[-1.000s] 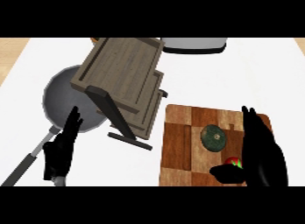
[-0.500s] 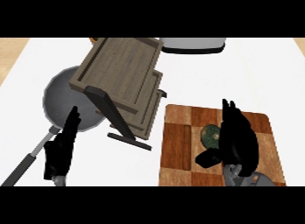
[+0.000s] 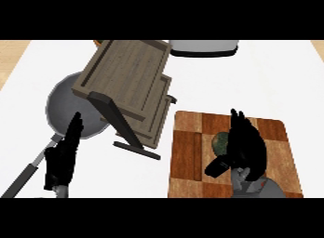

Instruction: Pick the squash from the cutting board and place it in the tiered basket

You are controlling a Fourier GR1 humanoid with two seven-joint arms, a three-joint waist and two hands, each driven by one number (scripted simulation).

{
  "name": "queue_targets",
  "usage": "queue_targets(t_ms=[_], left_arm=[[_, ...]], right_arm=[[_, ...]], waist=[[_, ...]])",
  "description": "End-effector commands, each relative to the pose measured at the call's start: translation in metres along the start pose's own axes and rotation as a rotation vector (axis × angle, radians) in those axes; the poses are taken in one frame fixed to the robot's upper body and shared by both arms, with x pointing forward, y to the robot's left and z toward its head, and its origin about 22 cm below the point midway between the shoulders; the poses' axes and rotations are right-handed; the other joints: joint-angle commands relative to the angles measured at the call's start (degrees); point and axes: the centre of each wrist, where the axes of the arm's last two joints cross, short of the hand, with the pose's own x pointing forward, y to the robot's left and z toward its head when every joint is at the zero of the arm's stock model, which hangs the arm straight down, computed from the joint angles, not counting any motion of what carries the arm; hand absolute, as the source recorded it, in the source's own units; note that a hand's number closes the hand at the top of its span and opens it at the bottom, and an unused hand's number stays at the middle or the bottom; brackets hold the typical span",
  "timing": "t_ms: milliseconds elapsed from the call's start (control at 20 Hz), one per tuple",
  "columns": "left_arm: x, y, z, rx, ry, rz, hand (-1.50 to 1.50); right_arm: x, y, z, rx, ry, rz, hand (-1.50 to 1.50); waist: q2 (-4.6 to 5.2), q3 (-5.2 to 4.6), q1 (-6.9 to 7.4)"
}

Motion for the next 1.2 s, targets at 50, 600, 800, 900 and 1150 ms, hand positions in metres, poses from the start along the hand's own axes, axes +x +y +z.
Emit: queue_targets(t_ms=[50, 600, 800, 900, 1150], left_arm=[[-0.02, -0.002, -0.002, 0.006, 0.102, 0.004, 0.0], [-0.016, 0.002, 0.008, 0.008, 0.08, 0.002, 0.0], [-0.024, -0.004, 0.014, 0.002, 0.079, 0.009, 0.0], [-0.007, 0.006, 0.001, -0.008, 0.106, -0.001, 0.0], [-0.01, 0.006, 0.011, 0.006, 0.101, -0.001, 0.0]], right_arm=[[0.02, -0.007, -0.012, 0.047, 0.157, 0.068, -1.5], [-0.011, 0.014, -0.024, 0.136, 0.2, 0.064, -1.5], [-0.014, 0.018, -0.023, 0.143, 0.204, 0.043, -1.5], [-0.011, 0.022, -0.037, 0.166, 0.216, 0.065, -1.5], [-0.015, 0.04, -0.036, 0.131, 0.194, 0.052, 1.5]], waist=[[0.55, -0.52, 0.03], [0.39, -0.47, -0.03], [0.35, -0.47, -0.1], [0.44, -0.44, 0.09], [0.37, -0.45, 0.17]])
